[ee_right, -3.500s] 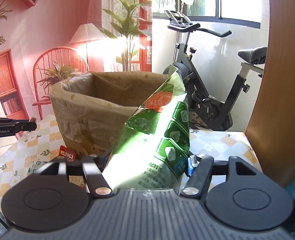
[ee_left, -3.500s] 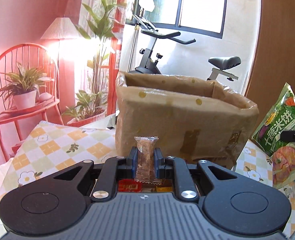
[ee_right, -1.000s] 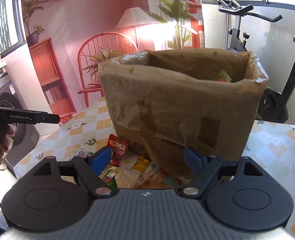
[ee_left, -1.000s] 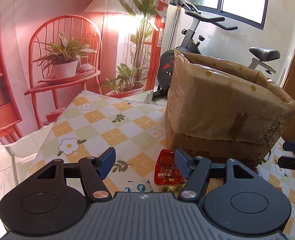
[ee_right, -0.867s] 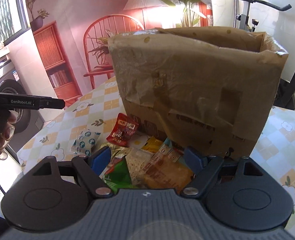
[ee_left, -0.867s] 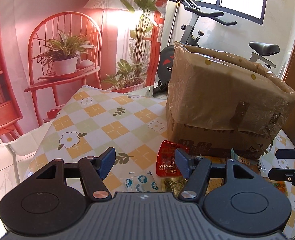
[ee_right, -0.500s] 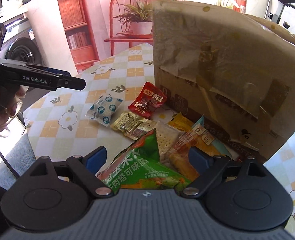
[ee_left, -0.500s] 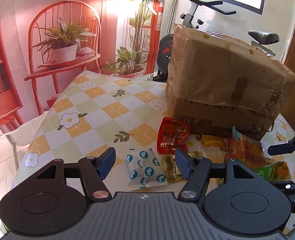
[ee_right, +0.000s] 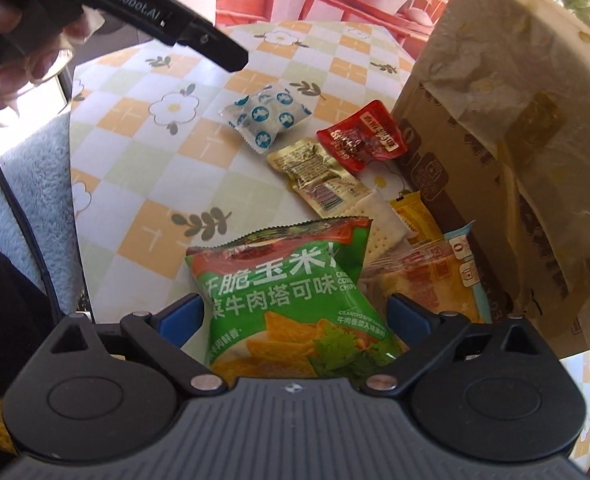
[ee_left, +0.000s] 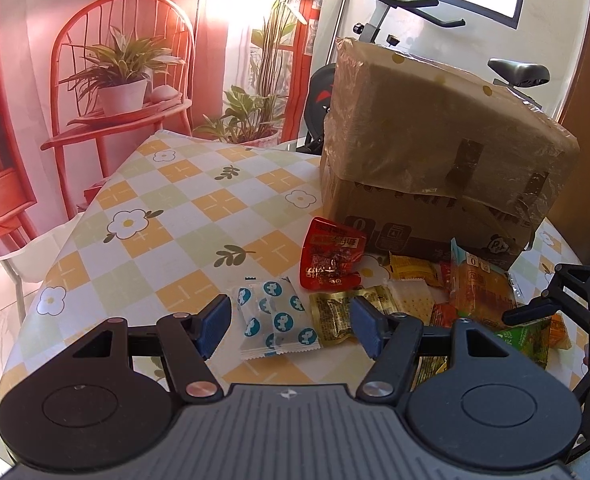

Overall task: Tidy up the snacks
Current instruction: 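Grasp the green corn chip bag with the right gripper, then carry the green corn chip bag to the box with the right gripper while the left grasps the blue-white packet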

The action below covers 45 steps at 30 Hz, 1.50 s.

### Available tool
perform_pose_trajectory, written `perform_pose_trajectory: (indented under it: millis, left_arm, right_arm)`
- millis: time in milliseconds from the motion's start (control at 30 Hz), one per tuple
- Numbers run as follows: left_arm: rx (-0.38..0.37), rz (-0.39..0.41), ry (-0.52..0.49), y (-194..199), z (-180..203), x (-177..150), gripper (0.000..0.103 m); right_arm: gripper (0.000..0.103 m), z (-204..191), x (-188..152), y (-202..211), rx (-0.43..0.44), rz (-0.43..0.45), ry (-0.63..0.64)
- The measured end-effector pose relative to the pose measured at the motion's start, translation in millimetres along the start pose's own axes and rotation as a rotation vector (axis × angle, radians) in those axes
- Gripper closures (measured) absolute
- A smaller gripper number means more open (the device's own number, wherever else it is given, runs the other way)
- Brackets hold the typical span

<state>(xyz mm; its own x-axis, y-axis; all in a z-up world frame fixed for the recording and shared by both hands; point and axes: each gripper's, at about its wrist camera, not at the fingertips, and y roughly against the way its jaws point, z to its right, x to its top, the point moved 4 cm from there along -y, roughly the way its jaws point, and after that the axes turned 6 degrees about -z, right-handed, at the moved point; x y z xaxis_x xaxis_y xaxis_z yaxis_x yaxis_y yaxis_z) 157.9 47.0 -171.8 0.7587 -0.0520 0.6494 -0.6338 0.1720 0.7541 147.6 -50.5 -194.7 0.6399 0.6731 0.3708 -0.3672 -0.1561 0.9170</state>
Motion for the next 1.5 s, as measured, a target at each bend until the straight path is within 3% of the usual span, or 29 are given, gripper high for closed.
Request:
perform_pose_trajectory:
  millis: [200,300,367,433,567,733,1033,1400,1500]
  left_arm:
    - [0.006,-0.013,0.003,-2.7,0.0,-3.2,0.035]
    - [0.008,-0.020,0.007,-3.9,-1.4,-4.6,0.035]
    - [0.006,-0.022,0.009,-3.8,-2.3,-4.9,0.035]
    - [0.005,-0.023,0.018,-4.2,-4.7,-5.1,0.035]
    - [0.014,-0.032,0.054,-8.4,-11.5,-4.0,0.037]
    - [0.021,-0.037,0.074,-15.3,-12.7,-1.2,0.039]
    - [0.113,-0.059,0.084,-60.5,-8.4,8.4,0.038]
    - [0.194,-0.157,0.111,-116.6,-13.3,5.2,0.038]
    - [0.203,-0.154,0.093,-117.0,-14.2,2.8,0.052]
  right_arm:
    - [0.010,-11.8,-9.8,-10.2,-0.024,0.002,0.048]
    - [0.019,-10.6,-11.4,-7.4,0.012,0.029,0.016]
    - [0.022,-7.8,-10.7,-2.4,0.082,0.045,-0.030]
    - [0.024,-1.3,-6.5,10.0,0.134,0.113,-0.091]
    - [0.024,22.0,3.8,38.1,0.135,0.263,-0.215]
    - [0.024,51.8,2.2,62.9,-0.013,0.419,-0.402]
    - [0.024,70.2,-47.4,52.0,-0.077,0.412,-0.701]
    - [0.024,71.4,-55.9,56.0,-0.114,0.427,-0.713]
    - [0.024,72.0,-55.0,54.9,-0.109,0.424,-0.715]
